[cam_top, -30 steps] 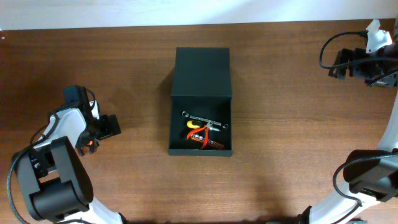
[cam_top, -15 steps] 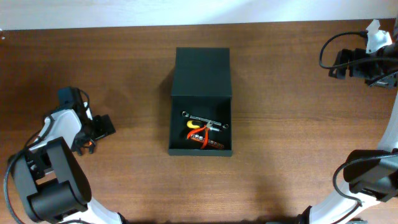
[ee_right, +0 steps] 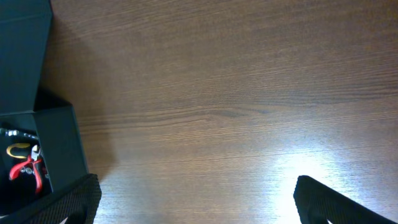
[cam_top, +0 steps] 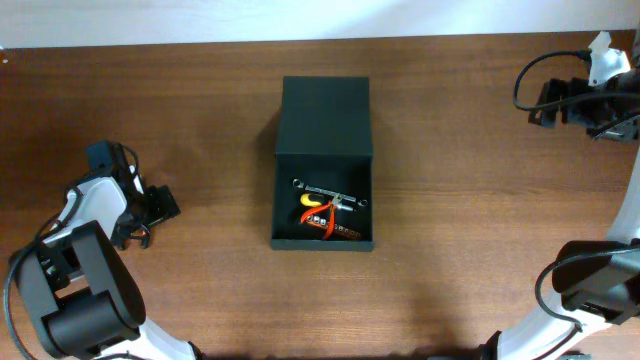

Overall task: Pack container
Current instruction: 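Lower the left gripper onto the orange-black pliers handles and grasp them, then carry the orange-black pliers into the box with the left gripper and release, then bring both grippers to the raised lid edges at the box's back, then push the lid forward with both grippers to close it over the box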

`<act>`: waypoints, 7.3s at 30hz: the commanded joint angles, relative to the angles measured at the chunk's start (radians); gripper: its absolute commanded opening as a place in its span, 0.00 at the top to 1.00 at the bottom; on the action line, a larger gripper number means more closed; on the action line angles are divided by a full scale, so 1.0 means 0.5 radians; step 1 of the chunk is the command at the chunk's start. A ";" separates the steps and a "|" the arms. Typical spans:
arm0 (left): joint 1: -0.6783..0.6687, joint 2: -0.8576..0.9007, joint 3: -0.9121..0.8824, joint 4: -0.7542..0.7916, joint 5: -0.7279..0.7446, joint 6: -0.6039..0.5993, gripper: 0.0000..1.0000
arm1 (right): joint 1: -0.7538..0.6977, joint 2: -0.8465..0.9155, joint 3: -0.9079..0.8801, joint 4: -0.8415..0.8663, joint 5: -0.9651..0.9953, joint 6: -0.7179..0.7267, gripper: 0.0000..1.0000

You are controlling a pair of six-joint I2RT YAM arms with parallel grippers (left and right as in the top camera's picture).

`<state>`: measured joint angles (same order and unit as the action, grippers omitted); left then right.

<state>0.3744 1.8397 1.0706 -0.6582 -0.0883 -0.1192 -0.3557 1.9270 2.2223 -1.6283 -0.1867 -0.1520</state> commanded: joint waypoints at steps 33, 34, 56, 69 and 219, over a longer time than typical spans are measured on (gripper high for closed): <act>-0.017 0.053 0.034 -0.158 -0.113 0.114 0.98 | 0.004 -0.064 -0.010 -0.013 -0.040 0.024 0.01; -0.038 0.014 0.075 -0.208 -0.093 0.130 0.98 | 0.004 -0.064 -0.010 -0.013 -0.040 0.024 0.01; -1.522 -0.516 1.009 -1.014 0.620 1.772 0.98 | 0.004 -0.064 -0.010 -0.014 -0.040 0.024 0.01; -1.663 0.048 0.949 -0.999 0.621 1.843 0.98 | 0.004 -0.064 -0.010 -0.017 -0.040 0.024 0.01; -0.839 1.295 2.699 -1.107 2.105 0.793 0.98 | 0.880 1.334 0.444 0.178 -1.881 -0.446 0.92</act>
<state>-0.0254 2.4912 2.3489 -1.1652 0.9539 0.2260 0.0681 2.6034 2.3409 -1.4899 -1.1324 -0.3042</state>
